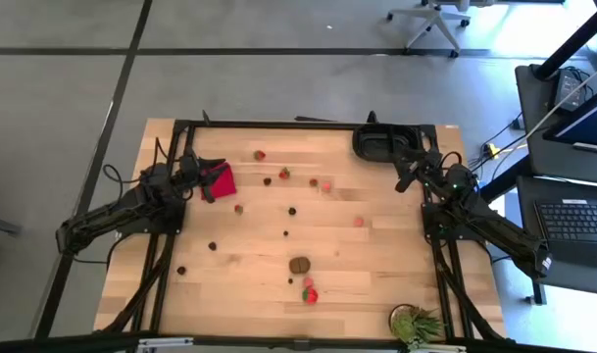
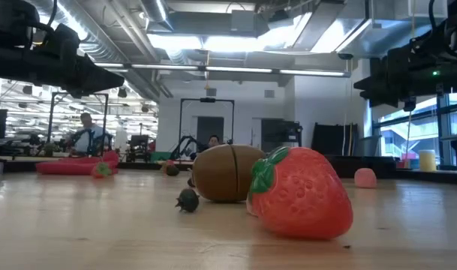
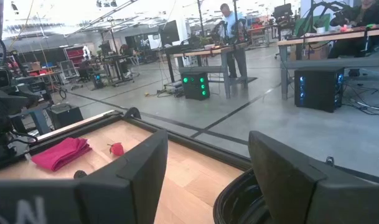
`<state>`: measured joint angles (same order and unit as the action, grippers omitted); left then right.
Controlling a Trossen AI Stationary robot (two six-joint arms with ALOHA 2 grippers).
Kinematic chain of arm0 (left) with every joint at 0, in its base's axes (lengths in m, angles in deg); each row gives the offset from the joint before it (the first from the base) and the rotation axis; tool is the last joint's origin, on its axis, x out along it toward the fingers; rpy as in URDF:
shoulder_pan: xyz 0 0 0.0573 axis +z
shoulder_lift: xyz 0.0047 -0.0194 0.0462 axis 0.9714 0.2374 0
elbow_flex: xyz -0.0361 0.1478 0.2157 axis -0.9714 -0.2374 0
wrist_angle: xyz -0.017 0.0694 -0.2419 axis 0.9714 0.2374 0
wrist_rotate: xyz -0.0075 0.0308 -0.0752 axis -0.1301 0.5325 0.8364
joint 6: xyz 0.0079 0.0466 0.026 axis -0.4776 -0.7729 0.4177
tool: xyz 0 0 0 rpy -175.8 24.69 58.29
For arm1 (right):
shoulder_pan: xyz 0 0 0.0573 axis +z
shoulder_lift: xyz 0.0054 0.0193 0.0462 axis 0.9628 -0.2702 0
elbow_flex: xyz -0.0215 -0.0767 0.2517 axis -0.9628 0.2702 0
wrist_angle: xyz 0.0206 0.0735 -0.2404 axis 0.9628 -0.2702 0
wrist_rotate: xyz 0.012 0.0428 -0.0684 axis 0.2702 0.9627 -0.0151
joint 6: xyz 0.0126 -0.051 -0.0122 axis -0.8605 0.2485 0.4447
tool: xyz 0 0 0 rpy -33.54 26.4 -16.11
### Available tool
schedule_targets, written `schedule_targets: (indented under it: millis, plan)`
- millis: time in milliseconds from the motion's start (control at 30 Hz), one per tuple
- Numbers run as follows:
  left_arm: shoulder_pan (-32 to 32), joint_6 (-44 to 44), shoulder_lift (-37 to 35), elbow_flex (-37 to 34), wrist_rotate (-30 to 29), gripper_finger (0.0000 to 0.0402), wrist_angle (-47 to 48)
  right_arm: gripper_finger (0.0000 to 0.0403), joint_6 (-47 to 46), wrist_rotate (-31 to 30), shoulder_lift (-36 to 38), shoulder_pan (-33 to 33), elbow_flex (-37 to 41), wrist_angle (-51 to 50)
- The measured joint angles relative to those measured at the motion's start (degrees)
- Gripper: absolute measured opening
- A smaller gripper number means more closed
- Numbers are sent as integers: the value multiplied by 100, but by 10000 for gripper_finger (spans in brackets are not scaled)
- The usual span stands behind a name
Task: Pick and placing Produce into tupperware
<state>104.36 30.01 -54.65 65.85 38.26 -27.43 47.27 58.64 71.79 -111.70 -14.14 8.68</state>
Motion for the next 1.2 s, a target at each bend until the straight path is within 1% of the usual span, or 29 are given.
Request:
schedule_targets:
  millis: [767, 1200]
  plan:
    - [0, 1, 0, 2, 0, 122, 0, 226, 2, -2, 1, -1, 0, 0]
    - [1, 0, 0, -1, 0, 102, -1, 226, 3, -1, 1, -1, 0, -2]
